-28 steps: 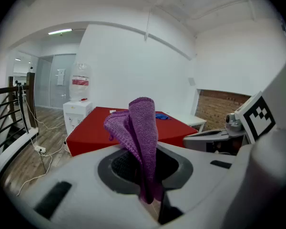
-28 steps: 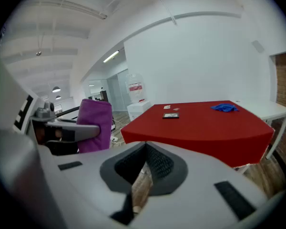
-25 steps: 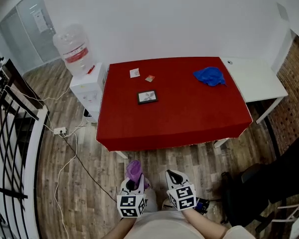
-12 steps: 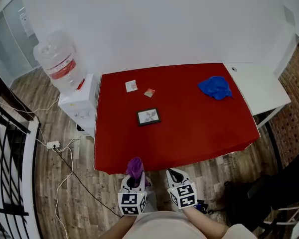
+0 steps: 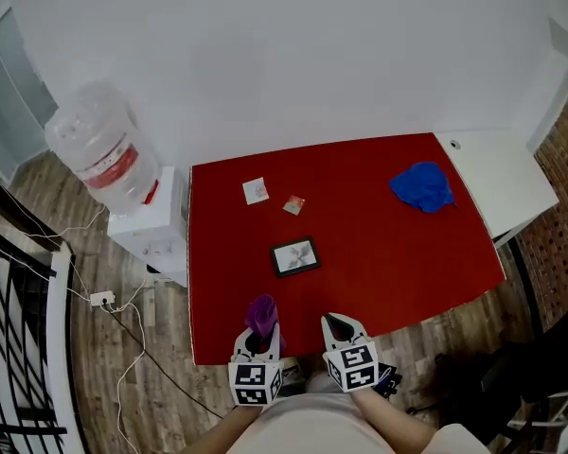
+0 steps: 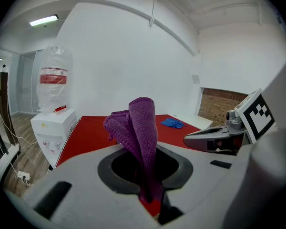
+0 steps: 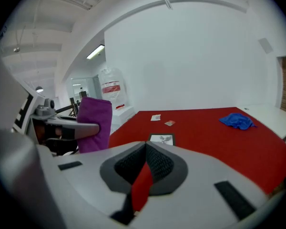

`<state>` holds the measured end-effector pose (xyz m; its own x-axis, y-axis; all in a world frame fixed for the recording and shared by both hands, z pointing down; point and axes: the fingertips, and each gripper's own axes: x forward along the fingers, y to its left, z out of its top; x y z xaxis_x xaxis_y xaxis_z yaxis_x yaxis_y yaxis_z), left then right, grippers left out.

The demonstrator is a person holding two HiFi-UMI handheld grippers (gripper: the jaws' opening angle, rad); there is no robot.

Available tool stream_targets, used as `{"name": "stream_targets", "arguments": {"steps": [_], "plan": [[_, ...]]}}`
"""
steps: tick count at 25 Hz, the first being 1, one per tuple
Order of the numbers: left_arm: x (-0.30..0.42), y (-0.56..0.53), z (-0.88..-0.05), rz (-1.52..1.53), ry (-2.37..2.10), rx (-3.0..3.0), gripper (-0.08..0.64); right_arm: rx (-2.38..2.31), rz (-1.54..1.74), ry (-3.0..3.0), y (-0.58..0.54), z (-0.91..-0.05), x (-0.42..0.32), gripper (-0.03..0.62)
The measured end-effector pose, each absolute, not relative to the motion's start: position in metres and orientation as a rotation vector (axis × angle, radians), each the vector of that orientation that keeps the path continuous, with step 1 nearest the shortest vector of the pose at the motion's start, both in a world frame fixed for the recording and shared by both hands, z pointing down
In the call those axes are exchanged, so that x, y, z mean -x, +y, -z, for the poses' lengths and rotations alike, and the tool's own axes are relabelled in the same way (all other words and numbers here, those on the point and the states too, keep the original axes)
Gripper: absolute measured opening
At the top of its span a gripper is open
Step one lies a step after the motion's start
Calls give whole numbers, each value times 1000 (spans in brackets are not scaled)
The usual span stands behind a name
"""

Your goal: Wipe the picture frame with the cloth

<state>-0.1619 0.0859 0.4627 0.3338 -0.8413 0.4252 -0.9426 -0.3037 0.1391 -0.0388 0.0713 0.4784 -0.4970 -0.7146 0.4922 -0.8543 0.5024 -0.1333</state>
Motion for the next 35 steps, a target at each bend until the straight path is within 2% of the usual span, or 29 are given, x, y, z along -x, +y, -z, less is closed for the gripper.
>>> {"name": "stream_targets", "arguments": {"steps": [20,31,35], "plan": [[151,-10,-476,-420,-1593,-2145,61,-1161,-525,-2389,-31,-485,34,5],[157,-52,-516,-498,-1559,-2123,61,-1129,-581,-2359,-63,-527,46,5],[158,-64,-540,-620,-1509,-2169,61,-1151,-602,-2350,-76,-543,51,5]]}}
